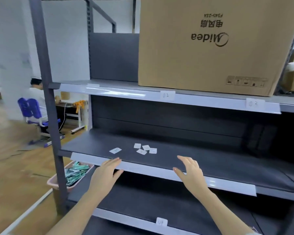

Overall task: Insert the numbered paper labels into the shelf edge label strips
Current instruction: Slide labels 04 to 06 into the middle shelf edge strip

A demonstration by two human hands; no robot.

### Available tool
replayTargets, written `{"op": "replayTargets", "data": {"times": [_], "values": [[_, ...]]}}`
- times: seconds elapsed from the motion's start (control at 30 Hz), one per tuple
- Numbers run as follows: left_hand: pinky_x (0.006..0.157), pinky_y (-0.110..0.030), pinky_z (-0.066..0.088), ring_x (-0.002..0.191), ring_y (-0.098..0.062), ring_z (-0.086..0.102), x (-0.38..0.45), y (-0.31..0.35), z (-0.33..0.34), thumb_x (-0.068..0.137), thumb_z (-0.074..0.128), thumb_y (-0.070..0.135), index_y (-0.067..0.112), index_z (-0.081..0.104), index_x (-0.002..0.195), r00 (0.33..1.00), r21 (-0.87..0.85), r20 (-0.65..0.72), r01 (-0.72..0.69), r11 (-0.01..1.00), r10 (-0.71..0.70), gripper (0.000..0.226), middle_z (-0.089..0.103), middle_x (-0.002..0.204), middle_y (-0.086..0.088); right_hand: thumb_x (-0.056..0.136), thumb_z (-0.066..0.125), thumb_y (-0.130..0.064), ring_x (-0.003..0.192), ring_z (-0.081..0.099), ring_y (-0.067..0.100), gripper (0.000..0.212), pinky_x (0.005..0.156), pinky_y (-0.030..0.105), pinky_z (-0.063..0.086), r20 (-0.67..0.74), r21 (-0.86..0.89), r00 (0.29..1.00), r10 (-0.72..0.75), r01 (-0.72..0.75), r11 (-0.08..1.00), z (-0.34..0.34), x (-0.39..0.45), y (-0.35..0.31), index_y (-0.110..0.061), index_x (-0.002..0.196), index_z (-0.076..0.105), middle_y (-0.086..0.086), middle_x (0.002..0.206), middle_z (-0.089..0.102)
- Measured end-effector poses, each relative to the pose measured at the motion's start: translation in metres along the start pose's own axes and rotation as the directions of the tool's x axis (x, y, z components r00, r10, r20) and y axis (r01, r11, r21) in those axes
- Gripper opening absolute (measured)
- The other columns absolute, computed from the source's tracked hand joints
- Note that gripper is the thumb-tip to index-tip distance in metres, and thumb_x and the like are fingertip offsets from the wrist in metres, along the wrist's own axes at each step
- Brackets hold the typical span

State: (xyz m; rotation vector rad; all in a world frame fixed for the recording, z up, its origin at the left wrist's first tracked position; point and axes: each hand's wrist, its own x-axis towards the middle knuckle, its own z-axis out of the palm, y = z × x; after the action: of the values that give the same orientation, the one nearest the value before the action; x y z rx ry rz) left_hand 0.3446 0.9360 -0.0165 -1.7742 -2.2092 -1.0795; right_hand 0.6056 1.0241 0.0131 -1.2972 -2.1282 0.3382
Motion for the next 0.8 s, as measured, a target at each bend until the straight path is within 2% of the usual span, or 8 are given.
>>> {"op": "replayTargets", "data": {"times": [0.27,0.4,0.47,0.6,0.67,0.8], "values": [[0.099,-0.037,0.041,0.125,-0.022,0.048,0.07,-0.083,-0.007,0.088,0.057,0.02,0.009,0.054,0.126,1.0,-0.006,0.016,0.021,1.0,-0.021,0.039,0.056,0.132,-0.006,0.091,0.052,-0.032,0.133,0.032,0.013,0.048,0.106,0.031,0.031,0.02,0.008,0.996,0.09,-0.09,0.996,0.07,0.057,-0.032,-0.02,0.136,0.04,-0.006,0.139,0.045],[0.085,-0.037,0.05,0.111,-0.025,0.057,0.096,-0.101,0.015,0.086,0.061,0.019,0.01,0.061,0.117,0.999,-0.034,0.037,-0.008,0.999,0.009,0.032,0.066,0.116,-0.008,0.091,0.052,-0.033,0.132,0.033,0.014,0.048,0.105,0.031,0.031,0.051,-0.046,0.986,0.16,-0.157,0.987,0.095,0.084,-0.027,-0.021,0.136,0.041,-0.006,0.14,0.044],[0.084,-0.036,0.05,0.107,-0.024,0.058,0.111,-0.111,0.028,0.085,0.062,0.021,0.013,0.062,0.117,0.999,-0.055,0.052,0.005,0.998,-0.002,0.032,0.067,0.114,-0.004,0.091,0.051,-0.034,0.132,0.032,0.015,0.048,0.105,0.031,0.03,0.073,-0.057,0.98,0.185,-0.181,0.982,0.106,0.102,-0.026,-0.021,0.137,0.04,-0.005,0.141,0.043],[0.079,-0.04,0.052,0.098,-0.032,0.059,0.145,-0.135,0.051,0.083,0.065,0.018,0.01,0.068,0.106,0.997,-0.015,0.069,0.039,0.999,-0.038,0.025,0.068,0.103,-0.011,0.091,0.051,-0.034,0.129,0.035,0.019,0.045,0.102,0.032,0.032,0.112,-0.069,0.982,0.151,-0.144,0.987,0.13,0.146,-0.02,-0.02,0.134,0.045,0.0,0.138,0.046],[0.08,-0.04,0.051,0.099,-0.031,0.057,0.164,-0.144,0.058,0.084,0.064,0.02,0.01,0.069,0.105,0.991,0.004,0.085,0.1,0.995,-0.1,0.024,0.066,0.099,-0.011,0.091,0.052,-0.032,0.123,0.039,0.021,0.04,0.096,0.032,0.035,0.101,-0.069,0.987,0.125,-0.118,0.991,0.142,0.169,-0.017,-0.02,0.129,0.052,0.003,0.132,0.05],[0.083,-0.037,0.05,0.098,-0.029,0.057,0.204,-0.162,0.074,0.084,0.063,0.02,0.009,0.068,0.107,0.98,0.03,0.144,0.135,0.99,-0.138,0.025,0.064,0.095,-0.013,0.093,0.049,-0.031,0.119,0.04,0.023,0.034,0.091,0.031,0.037,0.165,-0.113,0.982,0.089,-0.071,0.991,0.174,0.216,-0.016,-0.021,0.125,0.058,0.006,0.126,0.051]]}}
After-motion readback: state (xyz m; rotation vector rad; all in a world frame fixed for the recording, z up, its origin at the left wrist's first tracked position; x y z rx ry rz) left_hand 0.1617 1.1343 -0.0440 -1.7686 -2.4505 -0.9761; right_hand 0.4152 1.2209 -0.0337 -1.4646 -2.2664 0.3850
